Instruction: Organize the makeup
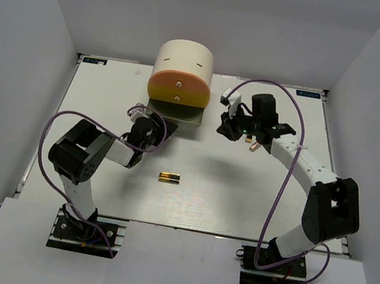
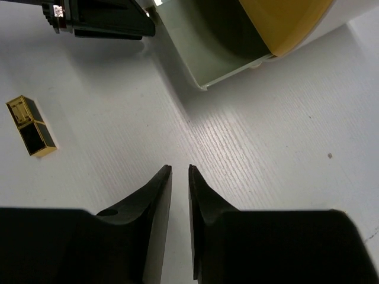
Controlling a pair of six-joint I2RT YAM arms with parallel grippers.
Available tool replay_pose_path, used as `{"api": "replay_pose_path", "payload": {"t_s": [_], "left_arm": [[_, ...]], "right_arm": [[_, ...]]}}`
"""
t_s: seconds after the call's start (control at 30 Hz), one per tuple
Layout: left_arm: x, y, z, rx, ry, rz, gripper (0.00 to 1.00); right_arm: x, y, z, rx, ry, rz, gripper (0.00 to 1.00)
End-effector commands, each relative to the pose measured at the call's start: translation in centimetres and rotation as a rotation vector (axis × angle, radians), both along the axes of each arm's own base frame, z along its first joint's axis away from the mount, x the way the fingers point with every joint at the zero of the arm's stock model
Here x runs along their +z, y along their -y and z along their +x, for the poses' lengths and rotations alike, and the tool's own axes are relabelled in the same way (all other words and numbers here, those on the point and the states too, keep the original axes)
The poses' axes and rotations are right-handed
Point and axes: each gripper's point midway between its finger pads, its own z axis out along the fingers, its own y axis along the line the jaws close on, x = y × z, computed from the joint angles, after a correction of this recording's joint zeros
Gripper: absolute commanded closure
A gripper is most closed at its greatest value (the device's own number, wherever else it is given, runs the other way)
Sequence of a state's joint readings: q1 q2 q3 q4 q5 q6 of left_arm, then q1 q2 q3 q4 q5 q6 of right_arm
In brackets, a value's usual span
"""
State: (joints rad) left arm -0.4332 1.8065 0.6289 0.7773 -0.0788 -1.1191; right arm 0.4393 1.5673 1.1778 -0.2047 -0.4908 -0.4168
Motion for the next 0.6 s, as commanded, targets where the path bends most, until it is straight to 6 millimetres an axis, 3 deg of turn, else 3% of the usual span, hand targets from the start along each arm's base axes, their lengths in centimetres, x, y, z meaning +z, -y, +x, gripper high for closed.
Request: {"api": "replay_pose_path", "payload": {"t_s": [0.0,0.03,0.1,0.2,0.27,0.33,0.37,0.47,0.5,0.57], "left_arm": [[2.1,-0.5,0.2,0.034,0.017,0.015,0.35],[2.9,-0.7,0.1,0.044,0.030,0.011,0.28],[3.0,-1.3,-0.4,0.061,0.026,0.021,0.26],[4.2,-1.9,-1.3,0.068,0.049,0.016,0.25],[5.6,-2.3,-1.9,0.073,0.075,0.013,0.25],[5.7,-3.1,-2.8,0.085,0.074,0.033,0.25],[6.9,-3.9,-3.3,0.101,0.090,0.030,0.24],[5.9,-6.2,-5.4,0.145,0.034,0.075,0.22],[7.3,-6.9,-6.3,0.166,0.060,0.062,0.16],[6.4,-8.6,-7.9,0.210,-0.004,0.107,0.08]], "right_arm": [[1.4,0.5,0.6,-0.050,0.036,0.029,0.75],[1.3,0.8,0.9,-0.071,0.031,0.030,0.73],[1.1,1.3,1.3,-0.097,0.016,0.032,0.68],[0.4,2.0,1.6,-0.143,-0.019,0.028,0.59],[-0.3,2.9,1.9,-0.192,-0.045,0.022,0.57],[-0.8,3.9,2.6,-0.261,-0.052,0.007,0.56],[-1.2,4.5,2.9,-0.314,-0.076,0.015,0.54],[-2.4,6.5,4.6,-0.471,-0.098,-0.012,0.52],[-2.7,7.0,5.0,-0.505,-0.107,-0.023,0.52],[-3.5,8.3,6.5,-0.604,-0.116,-0.051,0.50]]}}
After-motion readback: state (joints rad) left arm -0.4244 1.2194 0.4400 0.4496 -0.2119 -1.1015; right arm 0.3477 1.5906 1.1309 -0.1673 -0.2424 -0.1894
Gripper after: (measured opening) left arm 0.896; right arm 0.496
